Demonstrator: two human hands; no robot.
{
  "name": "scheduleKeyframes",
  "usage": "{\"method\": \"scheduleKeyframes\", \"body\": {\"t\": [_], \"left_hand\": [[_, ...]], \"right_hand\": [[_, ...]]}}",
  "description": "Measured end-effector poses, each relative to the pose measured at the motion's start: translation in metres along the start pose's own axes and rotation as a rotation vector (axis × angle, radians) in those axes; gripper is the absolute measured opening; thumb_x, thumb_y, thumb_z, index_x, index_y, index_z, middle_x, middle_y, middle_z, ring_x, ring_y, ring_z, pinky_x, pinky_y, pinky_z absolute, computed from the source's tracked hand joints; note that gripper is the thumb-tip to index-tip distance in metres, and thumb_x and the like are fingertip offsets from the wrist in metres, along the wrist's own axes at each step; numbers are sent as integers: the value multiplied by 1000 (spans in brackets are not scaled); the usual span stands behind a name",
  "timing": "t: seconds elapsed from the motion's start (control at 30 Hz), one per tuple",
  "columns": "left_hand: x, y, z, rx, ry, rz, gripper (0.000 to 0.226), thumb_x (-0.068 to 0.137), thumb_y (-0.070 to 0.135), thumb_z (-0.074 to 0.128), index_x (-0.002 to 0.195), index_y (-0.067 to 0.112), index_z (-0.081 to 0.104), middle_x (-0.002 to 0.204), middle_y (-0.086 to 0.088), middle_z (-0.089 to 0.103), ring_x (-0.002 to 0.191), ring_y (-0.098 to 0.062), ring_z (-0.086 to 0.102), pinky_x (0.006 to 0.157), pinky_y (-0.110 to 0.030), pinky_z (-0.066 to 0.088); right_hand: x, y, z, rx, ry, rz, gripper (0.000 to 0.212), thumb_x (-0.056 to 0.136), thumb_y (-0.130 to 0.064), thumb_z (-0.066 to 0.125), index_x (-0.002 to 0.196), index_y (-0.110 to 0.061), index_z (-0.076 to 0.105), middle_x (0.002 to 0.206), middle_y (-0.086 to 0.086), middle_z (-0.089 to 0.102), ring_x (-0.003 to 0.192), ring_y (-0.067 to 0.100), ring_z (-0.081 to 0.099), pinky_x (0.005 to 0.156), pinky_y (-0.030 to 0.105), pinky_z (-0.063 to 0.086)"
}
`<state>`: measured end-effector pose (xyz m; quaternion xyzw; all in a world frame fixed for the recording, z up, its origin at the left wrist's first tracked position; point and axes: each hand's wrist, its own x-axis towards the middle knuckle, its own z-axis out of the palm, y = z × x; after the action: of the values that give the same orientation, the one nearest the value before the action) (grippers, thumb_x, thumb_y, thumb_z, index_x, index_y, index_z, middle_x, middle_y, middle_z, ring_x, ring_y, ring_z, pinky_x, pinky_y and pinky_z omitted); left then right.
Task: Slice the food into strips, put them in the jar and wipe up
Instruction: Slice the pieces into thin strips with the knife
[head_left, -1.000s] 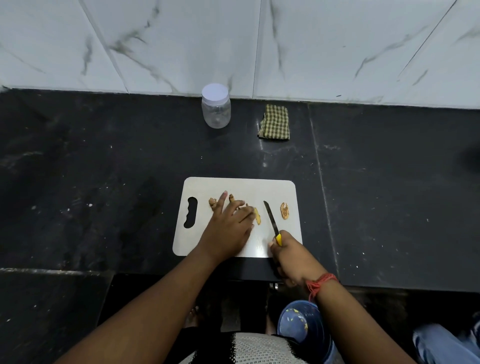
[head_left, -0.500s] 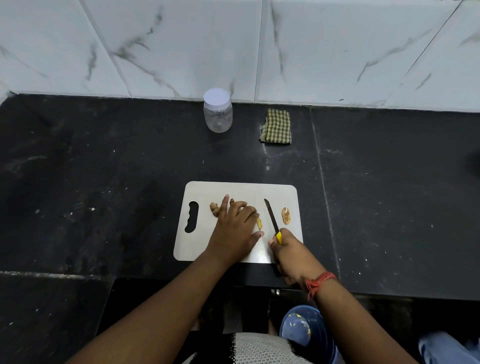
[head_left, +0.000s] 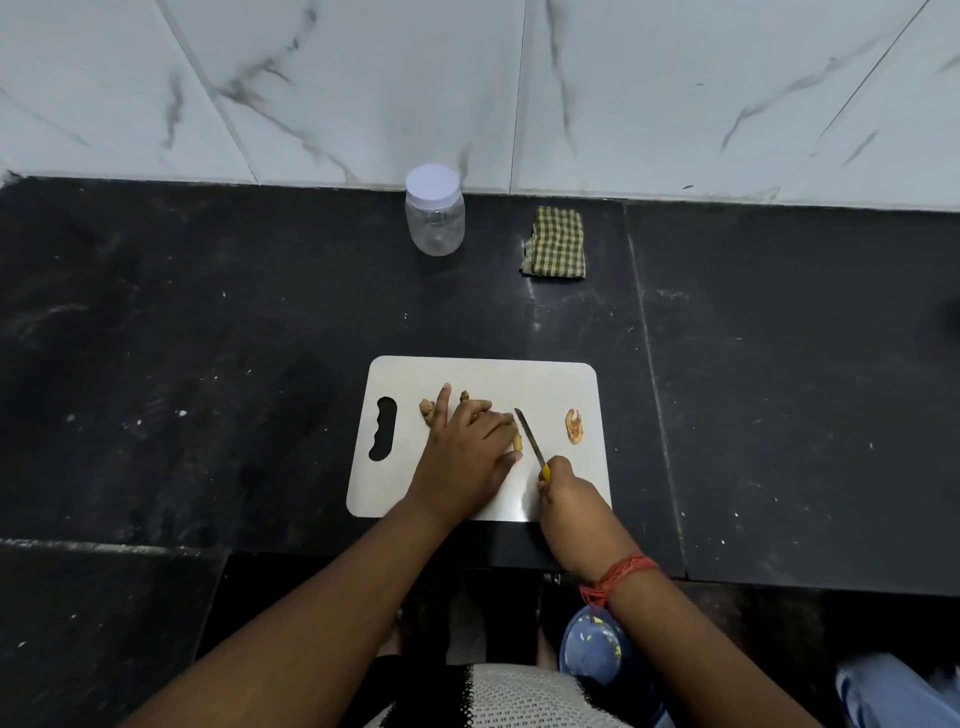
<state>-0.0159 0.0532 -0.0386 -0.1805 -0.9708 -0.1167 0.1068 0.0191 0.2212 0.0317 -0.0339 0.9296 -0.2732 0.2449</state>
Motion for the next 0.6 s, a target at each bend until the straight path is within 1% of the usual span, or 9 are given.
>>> {"method": "scheduleKeyframes", "body": {"t": [0.07,0.13,0.23,0.3,0.43,0.53,0.6], "left_hand": [[-1,-1,2,-2,9,14,19,91,34,65,103,22,74,119,6,70,118,-23,57,117,-64,21],[-2,-1,3,-6,22,23,21,92,34,60,101,21,74,118,5,71,116,-24,58,116,-64,22],[-4,0,3,-11,22,18,30,95,36,49,102,21,74,119,4,71,116,-24,58,116,-65,23],[-4,0,3,-15,15,11,33,96,37,46,104,21,74,121,3,70,117,-23,57,117,-64,23],[-4,2,3,-18,15,-9,30,95,36,49,103,22,75,119,3,70,117,-22,57,117,-64,23],[-3,3,2,-10,17,-29,26,95,36,53,100,22,75,115,4,70,115,-22,57,118,-63,23],[-2,4,2,-11,19,-35,28,95,37,51,99,23,75,114,4,70,114,-22,57,118,-62,23]], "right_hand": [[1,-2,2,-16,3,-4,6,101,-12,31,96,-12,34,68,-2,41,59,18,43,55,34,29],[1,-3,3,-27,4,-9,5,100,-11,31,97,-12,34,68,-2,41,65,24,45,58,33,31],[2,-4,6,-40,5,-16,5,100,-10,31,97,-12,34,69,-2,41,67,26,46,61,32,33],[3,-5,6,-47,7,-13,5,99,-8,32,98,-12,34,72,0,44,68,26,47,61,32,33],[3,-7,8,-62,13,2,7,98,-6,34,99,-12,35,80,7,51,70,27,49,61,31,33],[2,-9,8,-97,15,8,12,97,-5,35,109,-8,38,90,14,61,77,31,56,62,31,34],[1,-10,8,-114,10,10,16,96,-3,36,112,-6,38,95,15,62,77,33,56,62,31,34]]}}
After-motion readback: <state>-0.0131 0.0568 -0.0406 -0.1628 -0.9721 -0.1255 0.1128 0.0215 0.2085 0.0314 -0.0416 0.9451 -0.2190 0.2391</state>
